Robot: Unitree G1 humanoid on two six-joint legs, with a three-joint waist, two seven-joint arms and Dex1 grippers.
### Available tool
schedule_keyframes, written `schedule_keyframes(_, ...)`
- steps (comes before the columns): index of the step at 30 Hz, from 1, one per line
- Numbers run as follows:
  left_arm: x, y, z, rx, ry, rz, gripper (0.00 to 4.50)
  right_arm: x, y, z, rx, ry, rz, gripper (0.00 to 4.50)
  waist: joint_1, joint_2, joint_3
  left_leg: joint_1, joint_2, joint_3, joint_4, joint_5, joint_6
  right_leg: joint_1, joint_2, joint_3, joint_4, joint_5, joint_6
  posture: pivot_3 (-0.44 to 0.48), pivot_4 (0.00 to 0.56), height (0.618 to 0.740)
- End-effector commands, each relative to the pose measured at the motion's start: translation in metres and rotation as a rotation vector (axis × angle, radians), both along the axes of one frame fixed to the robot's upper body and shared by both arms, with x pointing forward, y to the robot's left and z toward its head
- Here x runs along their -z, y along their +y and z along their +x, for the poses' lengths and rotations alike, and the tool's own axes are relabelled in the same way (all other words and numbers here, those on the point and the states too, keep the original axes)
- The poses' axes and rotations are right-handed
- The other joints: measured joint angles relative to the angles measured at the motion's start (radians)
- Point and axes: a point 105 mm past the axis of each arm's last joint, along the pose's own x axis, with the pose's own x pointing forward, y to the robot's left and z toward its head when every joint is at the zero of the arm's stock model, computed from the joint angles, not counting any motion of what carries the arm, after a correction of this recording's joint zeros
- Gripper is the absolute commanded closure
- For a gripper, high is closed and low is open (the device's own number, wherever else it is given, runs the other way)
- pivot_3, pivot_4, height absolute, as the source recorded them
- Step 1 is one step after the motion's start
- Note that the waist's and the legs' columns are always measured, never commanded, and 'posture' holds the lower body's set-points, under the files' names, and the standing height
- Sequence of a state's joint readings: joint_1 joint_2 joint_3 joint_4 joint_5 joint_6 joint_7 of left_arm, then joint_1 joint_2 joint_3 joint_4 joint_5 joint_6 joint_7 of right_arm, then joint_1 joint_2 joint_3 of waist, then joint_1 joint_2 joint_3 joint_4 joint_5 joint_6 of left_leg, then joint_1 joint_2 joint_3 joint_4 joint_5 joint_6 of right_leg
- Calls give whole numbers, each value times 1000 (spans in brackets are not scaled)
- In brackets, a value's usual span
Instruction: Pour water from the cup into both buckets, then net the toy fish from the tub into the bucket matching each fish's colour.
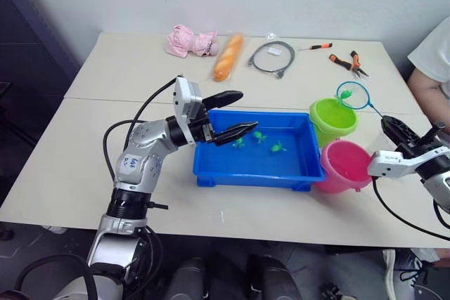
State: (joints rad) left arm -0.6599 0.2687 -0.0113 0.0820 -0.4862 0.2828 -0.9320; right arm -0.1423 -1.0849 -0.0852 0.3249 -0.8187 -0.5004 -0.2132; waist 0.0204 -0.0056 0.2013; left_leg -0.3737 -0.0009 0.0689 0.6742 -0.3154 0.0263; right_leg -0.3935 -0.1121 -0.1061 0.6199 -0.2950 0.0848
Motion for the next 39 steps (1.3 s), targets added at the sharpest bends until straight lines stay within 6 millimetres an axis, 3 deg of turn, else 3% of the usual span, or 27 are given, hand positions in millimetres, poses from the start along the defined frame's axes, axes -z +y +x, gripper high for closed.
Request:
schedule_keyframes(1,-12,-2,-4,13,-58,-11,112,-22,-6,0,8,-68,-18,4500,0,0,0,0,0,0,0,0,0,0,0,0,0,0,0,0,150,740)
schedule_keyframes(5,-10,-2,-4,16,-61,-1,112,-23,-24,-1,84,-81,11,4500,0,0,0,0,0,0,0,0,0,0,0,0,0,0,0,0,150,740)
schedule_keyframes(9,-10,-1,-4,9,-55,-10,112,-4,2,-3,-28,5,-4,4500,-1,0,0,0,0,0,0,0,0,0,0,0,0,0,0,0,150,740)
schedule_keyframes(10,-9,-1,-4,14,-57,-2,112,-9,-6,-2,14,-27,9,4500,-1,0,0,0,0,0,0,0,0,0,0,0,0,0,0,0,150,740)
schedule_keyframes(13,-8,-1,-4,13,-53,-5,112,-3,0,-3,-18,4,4,4500,0,0,0,0,0,0,0,0,0,0,0,0,0,0,0,0,150,740)
schedule_keyframes(17,-7,-2,-5,21,-58,8,112,-21,-13,-2,54,-80,27,4500,1,0,0,0,0,0,0,0,0,0,0,0,0,0,0,0,150,740)
schedule_keyframes(19,-8,-1,-4,12,-51,-5,112,-4,1,-4,-10,3,-1,4500,1,0,0,0,0,0,0,0,0,0,0,0,0,0,0,0,150,740)
schedule_keyframes(20,-6,-2,-5,17,-53,4,112,-5,0,-5,0,-1,9,4500,1,0,0,0,0,0,0,0,0,0,0,0,0,0,0,0,150,740)
schedule_keyframes(23,-6,0,-4,9,-54,6,112,-22,-19,-4,85,-70,31,4500,1,0,0,0,0,0,0,0,0,0,0,0,0,0,0,0,150,740)
schedule_keyframes(25,-6,1,-3,-1,-51,-3,112,-23,-21,-4,87,-70,24,4500,0,0,0,0,0,0,0,0,0,0,0,0,0,0,0,0,150,740)
schedule_keyframes(29,-5,3,-4,3,-57,10,112,-22,-4,-9,-10,-49,135,4500,0,0,0,0,0,0,0,0,0,0,0,0,0,0,0,0,150,740)
schedule_keyframes(34,-1,27,-2,-42,-60,54,112,-63,20,-9,-149,-22,509,4500,-10,0,0,1,1,0,0,0,0,0,1,1,0,0,0,0,150,740)
schedule_keyframes(36,5,43,-4,-58,-54,89,112,-71,46,-12,-262,129,717,4500,-18,0,0,2,2,0,0,0,0,0,1,1,1,0,0,0,150,740)
schedule_keyframes(39,11,64,-8,-78,-43,143,112,-54,85,-25,-357,503,865,4500,-19,0,0,2,3,-1,-1,0,0,1,2,0,0,0,0,0,150,740)
